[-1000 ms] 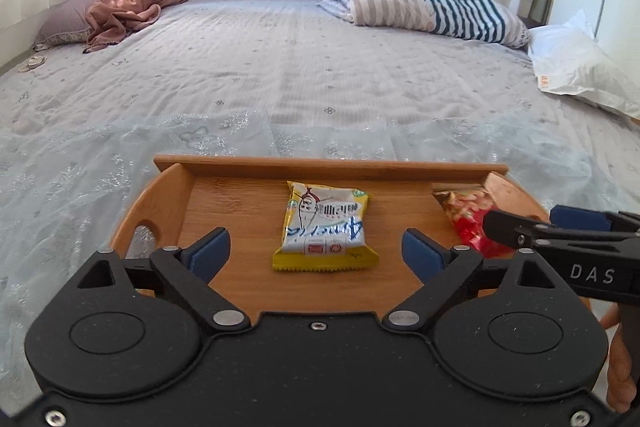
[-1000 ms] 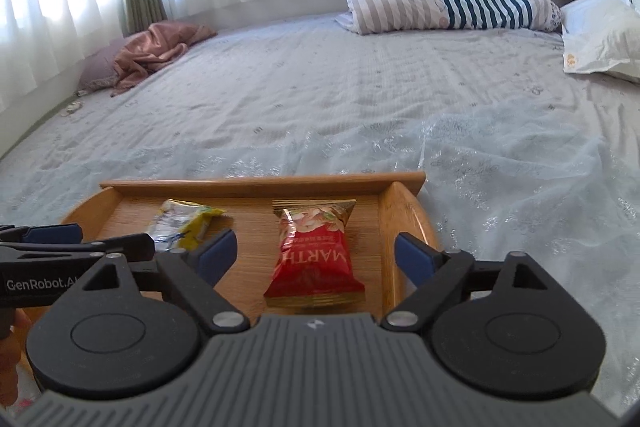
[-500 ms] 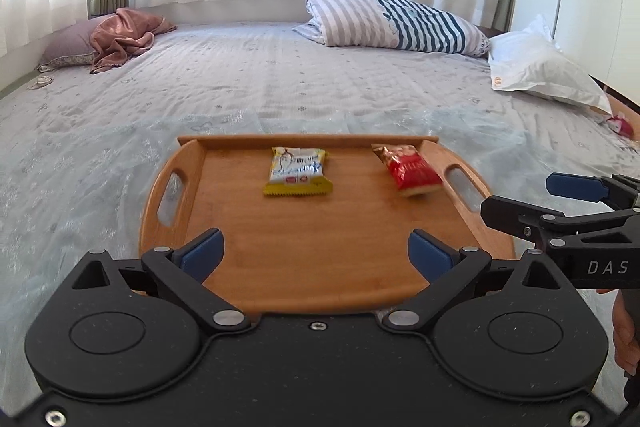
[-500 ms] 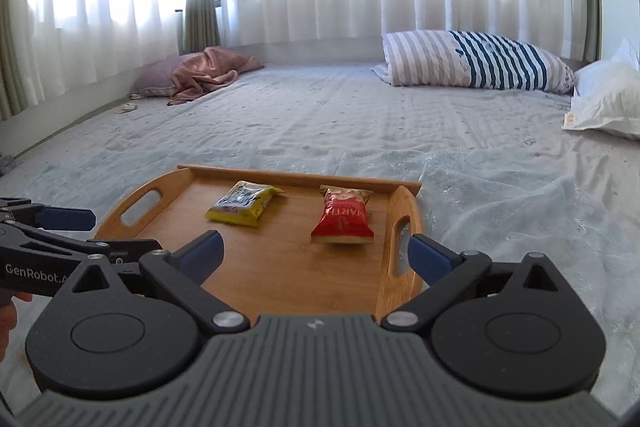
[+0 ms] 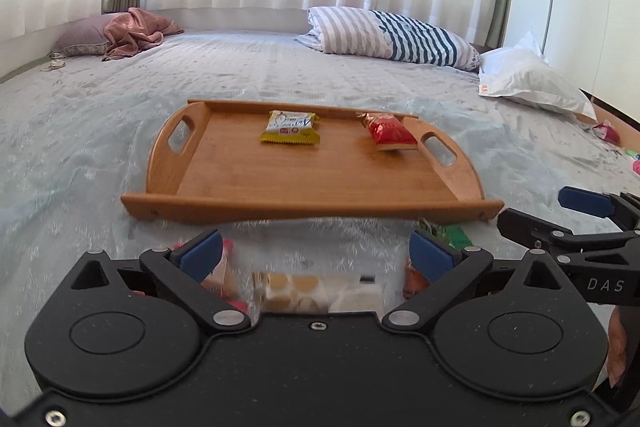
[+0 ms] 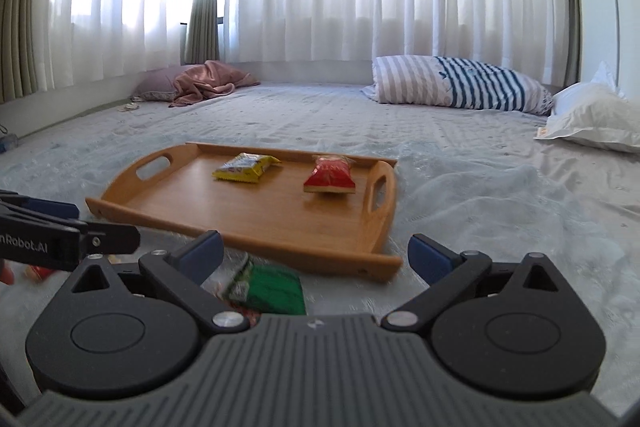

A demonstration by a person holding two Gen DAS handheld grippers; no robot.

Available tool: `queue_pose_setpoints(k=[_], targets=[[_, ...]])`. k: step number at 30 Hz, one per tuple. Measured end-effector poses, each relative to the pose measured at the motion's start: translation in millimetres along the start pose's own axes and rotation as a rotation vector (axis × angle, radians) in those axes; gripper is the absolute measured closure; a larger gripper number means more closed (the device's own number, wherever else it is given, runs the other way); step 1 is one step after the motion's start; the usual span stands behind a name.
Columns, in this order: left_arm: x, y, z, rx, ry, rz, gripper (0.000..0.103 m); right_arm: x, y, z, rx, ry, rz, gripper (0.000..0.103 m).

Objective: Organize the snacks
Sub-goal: 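Withdraw both tools from the tray back toward the remaining snacks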

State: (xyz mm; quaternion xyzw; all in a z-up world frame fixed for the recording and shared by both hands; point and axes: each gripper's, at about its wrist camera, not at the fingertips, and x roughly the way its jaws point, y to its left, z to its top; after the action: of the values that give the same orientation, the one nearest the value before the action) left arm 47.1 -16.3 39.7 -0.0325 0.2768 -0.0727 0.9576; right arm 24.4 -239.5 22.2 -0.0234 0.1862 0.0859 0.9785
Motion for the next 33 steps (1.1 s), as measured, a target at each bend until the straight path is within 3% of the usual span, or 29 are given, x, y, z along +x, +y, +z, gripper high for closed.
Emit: queue_pose_setpoints(k=[14, 20, 28, 33], targets=[[-8, -20, -48, 0.094, -0.084, 0.061, 0.003, -23, 7, -57, 0.016, -0.027, -0.137, 0.0], [-7, -21, -58, 0.106, -0.107, 0.06, 0.014, -23, 5, -70, 0.009, -0.036, -0.185, 0.0], [-1, -17, -63, 0.042, -0.09, 0.03, 0.043, -13, -6, -75, 0.077, 0.009, -0.161, 0.0], [3, -25, -65, 0.077, -0.076, 0.024, 0.051, -9, -7, -77, 0.077, 0.01, -0.162, 0.0]])
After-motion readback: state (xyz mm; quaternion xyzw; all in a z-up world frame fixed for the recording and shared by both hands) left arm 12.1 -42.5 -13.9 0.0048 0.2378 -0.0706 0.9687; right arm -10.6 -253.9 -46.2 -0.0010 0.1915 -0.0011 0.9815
